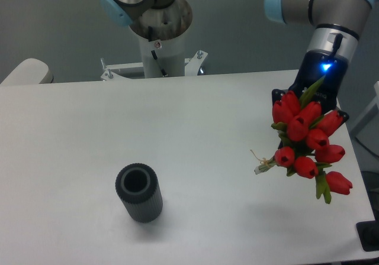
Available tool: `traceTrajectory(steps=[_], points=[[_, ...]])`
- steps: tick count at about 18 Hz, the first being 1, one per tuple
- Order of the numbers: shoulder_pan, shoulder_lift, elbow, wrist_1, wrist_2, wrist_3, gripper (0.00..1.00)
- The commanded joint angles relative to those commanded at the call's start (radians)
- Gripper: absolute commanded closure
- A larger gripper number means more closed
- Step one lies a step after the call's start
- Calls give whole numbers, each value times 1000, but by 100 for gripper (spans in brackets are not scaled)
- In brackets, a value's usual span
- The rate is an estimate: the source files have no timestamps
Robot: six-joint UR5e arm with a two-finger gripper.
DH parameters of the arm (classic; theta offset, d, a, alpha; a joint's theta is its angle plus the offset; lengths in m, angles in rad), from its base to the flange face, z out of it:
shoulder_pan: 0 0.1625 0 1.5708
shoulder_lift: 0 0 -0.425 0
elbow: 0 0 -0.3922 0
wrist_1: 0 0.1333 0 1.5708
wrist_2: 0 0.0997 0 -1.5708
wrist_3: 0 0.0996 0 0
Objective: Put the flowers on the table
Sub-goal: 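Carry the red tulip bunch in the gripper toward the table center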
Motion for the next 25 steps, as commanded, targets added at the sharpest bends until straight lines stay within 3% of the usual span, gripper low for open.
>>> traceTrajectory(steps=[11, 17, 25], points=[[-41, 20, -34, 2, 125, 74, 60], [-126, 47, -67, 2, 365, 155, 60], [-268, 71, -72, -5, 816, 166, 60]])
